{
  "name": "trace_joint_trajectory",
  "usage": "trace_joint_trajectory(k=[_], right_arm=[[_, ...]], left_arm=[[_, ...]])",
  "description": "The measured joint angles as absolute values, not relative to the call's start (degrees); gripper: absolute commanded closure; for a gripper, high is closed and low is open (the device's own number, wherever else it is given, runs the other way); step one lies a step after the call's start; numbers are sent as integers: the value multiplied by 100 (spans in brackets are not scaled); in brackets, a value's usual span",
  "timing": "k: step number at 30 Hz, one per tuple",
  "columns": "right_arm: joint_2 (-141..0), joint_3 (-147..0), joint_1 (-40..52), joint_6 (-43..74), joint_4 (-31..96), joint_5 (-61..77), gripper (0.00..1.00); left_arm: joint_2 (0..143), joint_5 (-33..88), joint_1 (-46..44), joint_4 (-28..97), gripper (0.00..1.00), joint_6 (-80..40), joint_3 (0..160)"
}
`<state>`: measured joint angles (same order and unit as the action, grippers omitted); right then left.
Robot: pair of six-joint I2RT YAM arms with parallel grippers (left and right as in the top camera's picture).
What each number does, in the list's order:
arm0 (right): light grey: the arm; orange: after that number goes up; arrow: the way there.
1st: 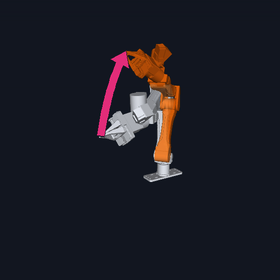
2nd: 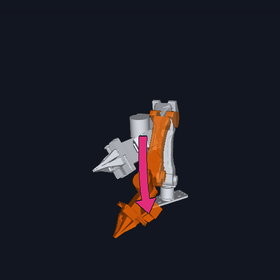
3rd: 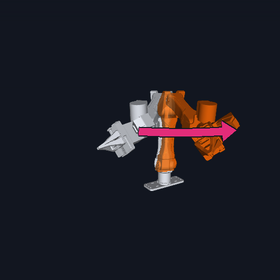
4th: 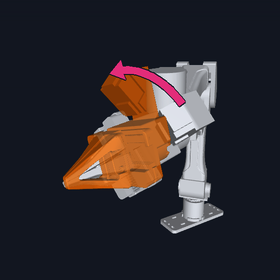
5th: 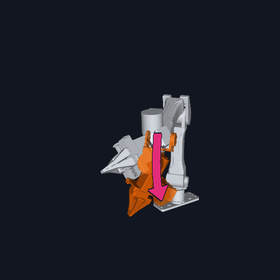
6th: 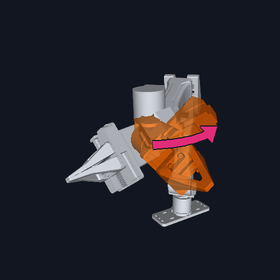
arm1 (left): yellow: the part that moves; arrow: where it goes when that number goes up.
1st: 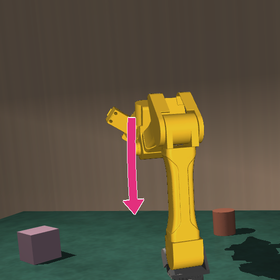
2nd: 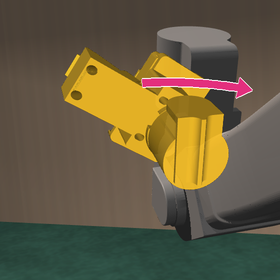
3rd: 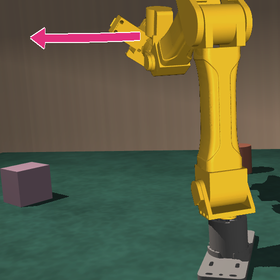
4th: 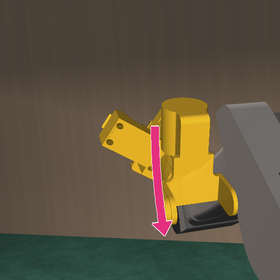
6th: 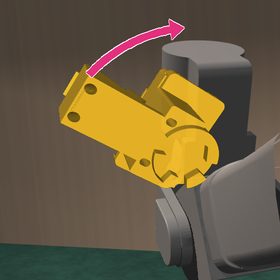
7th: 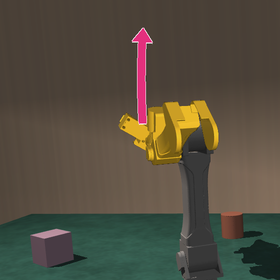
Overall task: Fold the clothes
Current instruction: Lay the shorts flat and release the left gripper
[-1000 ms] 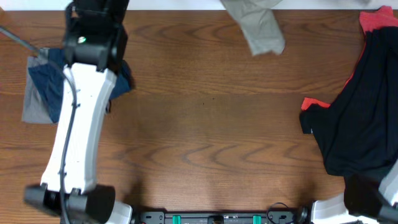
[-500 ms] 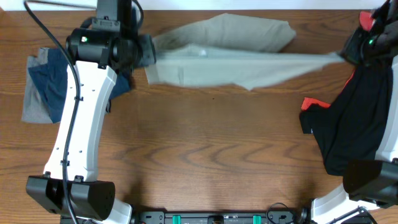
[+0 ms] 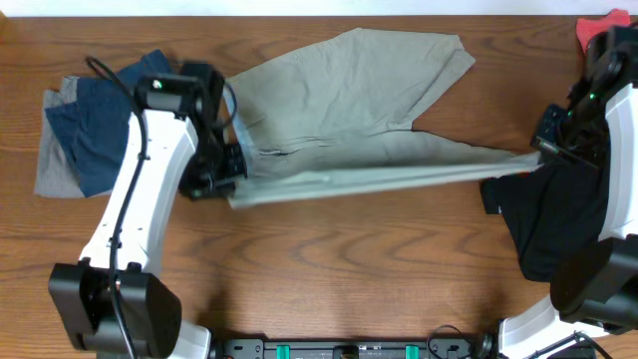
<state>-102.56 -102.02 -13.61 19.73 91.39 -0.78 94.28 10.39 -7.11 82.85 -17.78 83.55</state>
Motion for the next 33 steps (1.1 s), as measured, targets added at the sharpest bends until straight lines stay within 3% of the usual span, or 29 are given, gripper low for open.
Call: trace_joint_trajectory(k=[12, 20, 21, 23, 26, 31, 33], right_arm=[[-9030, -9358, -1708, 2176, 9076, -950, 99], [-8700, -9356, -1579, 1981, 8794, -834, 99], [-8711, -9356, -1546, 1970, 8790, -808, 99], [-8724, -9354, -1498, 1946, 8777, -786, 99], [-8726, -9351, -1470, 1922, 8746, -753, 99], [-8726, -9345, -1470, 1900, 8733, -749, 99], [-8726, -9341, -1470, 1900, 8733, -749, 99]], left_arm=[[7026, 534, -526, 8302, 94, -2016, 6357], [6692, 644, -526, 7811, 94, -2268, 6246], [6724, 733, -526, 7782, 92, -2276, 6241], [6814, 939, -526, 7743, 72, -2287, 6235], [6982, 1258, -526, 7509, 54, -2329, 6182], [7303, 1706, -526, 6718, 53, -2401, 5929], [7483, 1881, -526, 6337, 47, -2405, 5839]])
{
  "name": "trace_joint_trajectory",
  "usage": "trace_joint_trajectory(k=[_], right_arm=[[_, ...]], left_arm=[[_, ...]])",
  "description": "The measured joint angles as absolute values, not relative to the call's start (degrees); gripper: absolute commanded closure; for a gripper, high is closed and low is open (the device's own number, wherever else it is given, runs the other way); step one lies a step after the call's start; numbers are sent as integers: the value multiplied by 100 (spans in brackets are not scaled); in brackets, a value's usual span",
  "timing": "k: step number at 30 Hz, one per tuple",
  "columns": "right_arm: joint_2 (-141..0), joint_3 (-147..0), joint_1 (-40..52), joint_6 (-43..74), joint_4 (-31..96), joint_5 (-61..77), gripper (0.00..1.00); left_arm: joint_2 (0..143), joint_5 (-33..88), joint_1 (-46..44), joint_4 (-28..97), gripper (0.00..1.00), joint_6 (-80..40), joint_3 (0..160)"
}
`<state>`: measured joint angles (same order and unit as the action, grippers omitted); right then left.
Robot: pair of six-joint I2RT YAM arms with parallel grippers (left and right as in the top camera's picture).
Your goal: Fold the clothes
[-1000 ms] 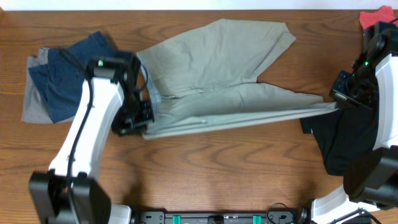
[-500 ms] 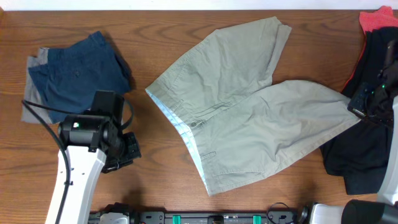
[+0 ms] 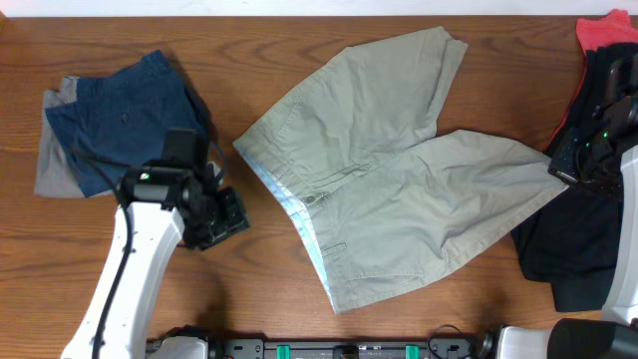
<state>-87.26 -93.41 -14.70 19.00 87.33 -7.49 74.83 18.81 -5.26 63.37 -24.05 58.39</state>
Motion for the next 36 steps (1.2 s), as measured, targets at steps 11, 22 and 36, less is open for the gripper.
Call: trace_joint_trajectory(k=[11, 22, 36], right_arm=[[-8726, -9325, -1470, 1898, 8672, -749, 99], [-8726, -9325, -1470, 1898, 8665, -746, 99], [-8729, -9314, -1468, 1896, 8527, -701, 99]], left_arm=[[8903, 2329, -526, 4648, 31, -2423, 5680], [10167, 3052, -530, 3245, 28, -2421, 5675], [10739, 3260, -698, 1487, 94, -2440, 5658]])
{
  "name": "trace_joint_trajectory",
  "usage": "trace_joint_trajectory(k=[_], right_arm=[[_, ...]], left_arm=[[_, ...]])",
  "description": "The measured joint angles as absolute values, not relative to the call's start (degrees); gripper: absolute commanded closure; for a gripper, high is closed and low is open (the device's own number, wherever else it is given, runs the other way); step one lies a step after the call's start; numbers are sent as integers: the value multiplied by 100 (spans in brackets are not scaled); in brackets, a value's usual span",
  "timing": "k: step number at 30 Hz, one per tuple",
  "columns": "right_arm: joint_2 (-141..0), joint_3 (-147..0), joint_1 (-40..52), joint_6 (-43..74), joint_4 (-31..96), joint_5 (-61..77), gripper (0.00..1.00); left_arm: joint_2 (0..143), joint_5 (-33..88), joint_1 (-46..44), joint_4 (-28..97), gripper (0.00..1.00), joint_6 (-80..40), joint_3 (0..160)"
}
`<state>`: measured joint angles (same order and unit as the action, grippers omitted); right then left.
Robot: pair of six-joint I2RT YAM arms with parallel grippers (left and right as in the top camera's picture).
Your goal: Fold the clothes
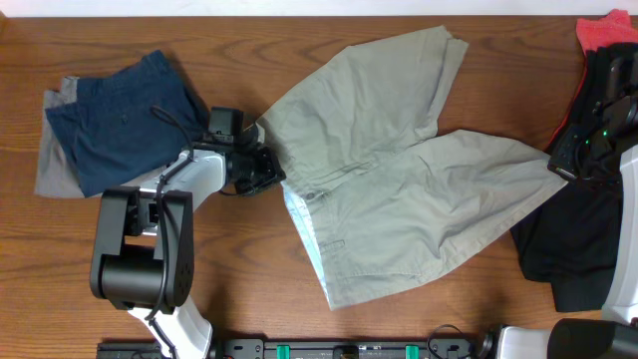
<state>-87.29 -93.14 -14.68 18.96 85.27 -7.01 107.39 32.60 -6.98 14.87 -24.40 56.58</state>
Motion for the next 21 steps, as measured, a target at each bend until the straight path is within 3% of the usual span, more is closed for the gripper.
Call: trace_joint_trajectory(k=[13, 15, 17, 21], right_arm=[[-8729, -9242, -799, 2099, 8475, -292, 99], [-8729, -9118, -624, 2213, 8381, -239, 99], [-8729, -8932, -497, 2316, 8274, -198, 99], [-8729, -8453, -228, 2458, 7926, -145, 99]], left_arm=[[10759, 2488, -165, 1402, 93, -2351, 7181], [10759, 2451, -27, 1426, 67, -2346, 7570], [10757, 2392, 89, 1520, 48, -2316, 7870], [10755, 2340, 200, 2338, 23, -2217, 8071]])
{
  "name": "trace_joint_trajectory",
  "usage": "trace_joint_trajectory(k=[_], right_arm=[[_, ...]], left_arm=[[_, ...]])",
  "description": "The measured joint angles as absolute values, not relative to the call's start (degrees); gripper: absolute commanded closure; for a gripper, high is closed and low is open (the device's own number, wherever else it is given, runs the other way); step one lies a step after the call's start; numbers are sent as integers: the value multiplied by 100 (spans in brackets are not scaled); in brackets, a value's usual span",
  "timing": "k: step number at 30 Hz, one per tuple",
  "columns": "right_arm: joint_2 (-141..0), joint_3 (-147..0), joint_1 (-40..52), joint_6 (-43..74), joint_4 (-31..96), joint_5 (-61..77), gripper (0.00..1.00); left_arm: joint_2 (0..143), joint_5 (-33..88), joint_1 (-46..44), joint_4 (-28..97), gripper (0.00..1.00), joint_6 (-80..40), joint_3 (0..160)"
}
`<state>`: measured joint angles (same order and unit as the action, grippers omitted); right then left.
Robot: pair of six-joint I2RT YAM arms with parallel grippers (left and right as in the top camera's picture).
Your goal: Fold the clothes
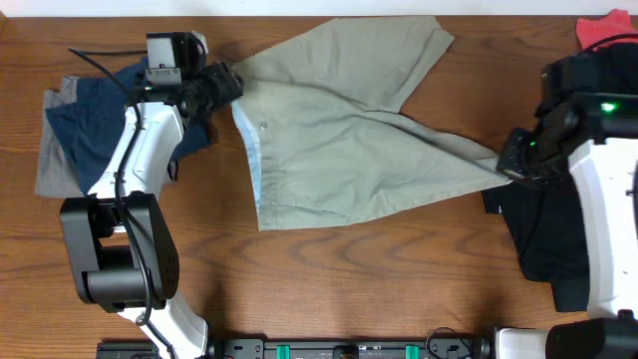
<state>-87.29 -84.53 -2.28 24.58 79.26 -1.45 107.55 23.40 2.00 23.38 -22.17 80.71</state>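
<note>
The grey-green shorts (339, 140) lie spread over the middle of the table, waistband at the left with its pale lining showing. My left gripper (231, 85) is at the waistband's far corner, shut on the cloth. My right gripper (506, 166) is shut on the tip of the near leg, which is drawn out to a point. The other leg (409, 50) reaches toward the far edge.
A folded blue garment (95, 135) rests on a grey one (50, 175) at the far left, under my left arm. A black garment (553, 239) lies at the right edge below my right arm. A red cloth (603, 28) sits at the far right corner.
My left gripper has moved from the waistband's near-left corner toward the far left, taking that corner with it. My right gripper has moved inward with the leg tip. The shorts now lie turned and stretched.
The shorts were first stretched in a narrow band between both grippers. Then they lay spread flat, my left gripper off the cloth to the left, my right at the leg tip. The left then reached the waistband corner, and now holds it farther back.
</note>
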Motion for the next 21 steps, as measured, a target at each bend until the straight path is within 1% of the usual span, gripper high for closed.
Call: trace_joint_trajectory(k=[1, 3, 9, 12, 16, 21], right_arm=[[-8729, -8307, -154, 2482, 7804, -117, 99], [-8729, -8034, -12, 2510, 7550, -69, 99], [-8766, -7491, 266, 2532, 6967, 23, 99], [-8770, -7481, 266, 2543, 6827, 23, 99], [-8770, -7481, 266, 2545, 6764, 23, 99], [-8770, -7481, 266, 2545, 6770, 23, 99]], left_arm=[[10757, 2333, 193, 2622, 20, -2206, 8068], [10759, 2318, 158, 3367, 20, -2128, 8051], [10759, 2314, 5, 5752, 20, -2049, 8016], [10759, 2314, -106, 6604, 20, -2056, 8005], [10759, 2318, -327, 6982, 20, -2344, 7861], [10757, 2316, -681, 6683, 23, -3105, 7406]])
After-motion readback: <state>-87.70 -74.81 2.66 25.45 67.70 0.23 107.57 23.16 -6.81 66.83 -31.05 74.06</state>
